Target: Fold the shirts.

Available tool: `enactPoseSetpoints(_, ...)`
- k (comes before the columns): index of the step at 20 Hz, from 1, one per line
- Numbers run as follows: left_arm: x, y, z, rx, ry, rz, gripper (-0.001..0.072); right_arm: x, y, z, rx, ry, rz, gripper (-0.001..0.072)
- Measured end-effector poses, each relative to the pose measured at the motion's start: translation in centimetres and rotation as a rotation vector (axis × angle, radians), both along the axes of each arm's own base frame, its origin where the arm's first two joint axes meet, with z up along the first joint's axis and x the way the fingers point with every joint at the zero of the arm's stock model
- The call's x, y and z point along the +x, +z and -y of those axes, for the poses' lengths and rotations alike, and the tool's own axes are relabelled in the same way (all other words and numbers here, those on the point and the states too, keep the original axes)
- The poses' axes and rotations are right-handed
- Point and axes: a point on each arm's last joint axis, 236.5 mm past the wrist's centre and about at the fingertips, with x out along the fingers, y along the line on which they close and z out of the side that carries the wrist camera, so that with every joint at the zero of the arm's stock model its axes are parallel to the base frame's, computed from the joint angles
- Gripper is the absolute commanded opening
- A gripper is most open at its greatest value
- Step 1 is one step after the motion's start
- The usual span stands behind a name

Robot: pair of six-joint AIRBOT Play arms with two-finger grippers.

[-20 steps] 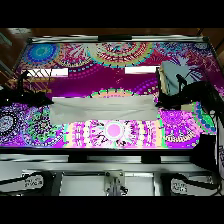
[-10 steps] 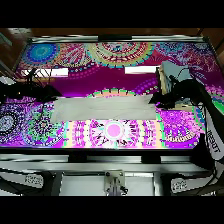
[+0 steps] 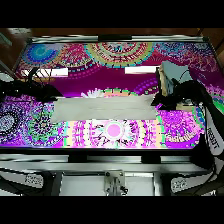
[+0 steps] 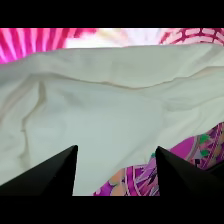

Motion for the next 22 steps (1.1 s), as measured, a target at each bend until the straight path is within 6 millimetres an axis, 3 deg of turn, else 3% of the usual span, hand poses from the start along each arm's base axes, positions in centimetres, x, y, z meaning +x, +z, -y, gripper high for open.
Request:
enactPoseSetpoints(2, -0.4, 0.5, 0.8, 0.0, -0.036, 0.008, 0.0568, 0.4, -0.7, -1.2, 0.023, -0.003, -0.001, 0.0593)
enactPoseSetpoints(3, -0.6, 0.8, 1.4, 0.001, -0.057, 0.015, 0.0567, 0.5, -1.0, -1.8, 0.031, -0.005, -0.002, 0.0549)
enactPoseSetpoints(5, -0.8, 1.4, 2.6, 0.003, -0.098, 0.033, 0.0531, 0.9, -1.7, -2.9, 0.035, -0.005, 0.002, 0.0169)
enactPoseSetpoints(6, -0.8, 1.6, 3.2, 0.004, -0.115, 0.041, 0.0525, 0.9, -2.0, -3.4, 0.034, -0.004, -0.003, 0.0084)
enactPoseSetpoints(7, -0.9, 1.9, 3.8, 0.007, -0.132, 0.05, 0.0451, 0.9, -2.1, -3.8, 0.029, 0.01, 0.005, 0.0082)
enactPoseSetpoints(8, -1.0, 2.1, 4.5, 0.008, -0.15, 0.058, 0.0433, 1.0, -1.9, -4.1, 0.029, 0.019, 0.015, 0.0082)
enactPoseSetpoints(9, -1.0, 2.2, 5.2, 0.008, -0.164, 0.064, 0.0336, 1.0, -1.4, -4.3, 0.022, 0.041, 0.03, 0.0082)
enactPoseSetpoints(10, -1.0, 2.3, 6.0, 0.011, -0.177, 0.072, 0.0166, 0.9, -0.5, -4.4, 0.02, 0.062, 0.048, 0.0082)
enactPoseSetpoints(11, -0.9, 2.3, 6.9, 0.014, -0.19, 0.083, 0.0032, 1.0, 1.0, -4.6, 0.021, 0.078, 0.079, 0.0082)
enactPoseSetpoints(15, -1.6, 2.0, 12.5, 0.016, -0.27, 0.107, 0.0032, 0.8, 8.9, -5.5, 0.031, 0.124, 0.234, 0.0082)
enactPoseSetpoints(19, -3.6, 1.0, 20.6, -0.015, -0.34, 0.126, 0.0032, -1.7, 17.2, -6.1, 0.044, 0.139, 0.363, 0.0082)
enactPoseSetpoints(22, -4.9, 0.7, 26.5, -0.065, -0.348, 0.148, 0.0032, -4.3, 21.9, -6.4, 0.055, 0.133, 0.427, 0.0082)
